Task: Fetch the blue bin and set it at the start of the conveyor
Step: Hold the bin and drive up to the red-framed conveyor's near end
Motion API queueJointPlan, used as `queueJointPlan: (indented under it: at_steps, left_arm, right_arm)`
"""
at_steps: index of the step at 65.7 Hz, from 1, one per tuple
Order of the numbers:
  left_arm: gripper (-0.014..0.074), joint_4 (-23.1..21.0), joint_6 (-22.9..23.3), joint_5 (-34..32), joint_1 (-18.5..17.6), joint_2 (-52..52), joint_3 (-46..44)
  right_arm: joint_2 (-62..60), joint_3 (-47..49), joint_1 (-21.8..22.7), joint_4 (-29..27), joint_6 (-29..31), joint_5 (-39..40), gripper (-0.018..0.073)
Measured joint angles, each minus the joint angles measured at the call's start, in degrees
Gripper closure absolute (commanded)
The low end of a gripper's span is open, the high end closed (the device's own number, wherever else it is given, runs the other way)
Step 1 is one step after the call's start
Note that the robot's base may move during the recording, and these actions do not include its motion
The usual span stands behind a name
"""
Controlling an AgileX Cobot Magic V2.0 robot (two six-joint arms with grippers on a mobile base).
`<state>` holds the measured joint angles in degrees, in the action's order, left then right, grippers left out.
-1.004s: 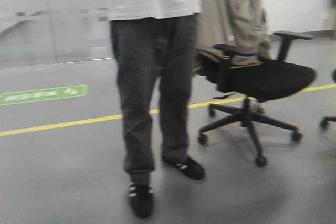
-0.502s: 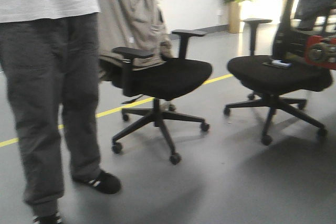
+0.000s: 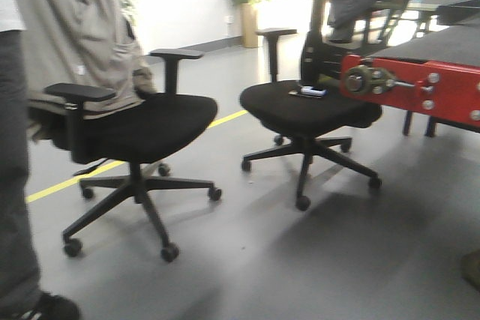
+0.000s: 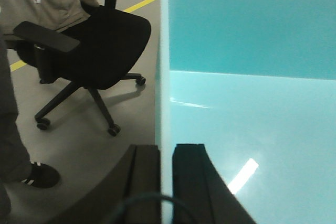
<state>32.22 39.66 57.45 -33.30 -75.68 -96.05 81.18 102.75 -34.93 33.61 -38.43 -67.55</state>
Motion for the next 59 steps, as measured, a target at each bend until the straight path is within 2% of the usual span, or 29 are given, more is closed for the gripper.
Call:
queueJointPlan:
  at_steps: [59]
  left_arm:
    - [0.0707, 0.0, 0.0, 0.0, 0.0, 0.0, 0.0]
  right_arm:
    - [0.0, 0.0, 0.0, 0.0, -0.1, 0.0, 0.0722]
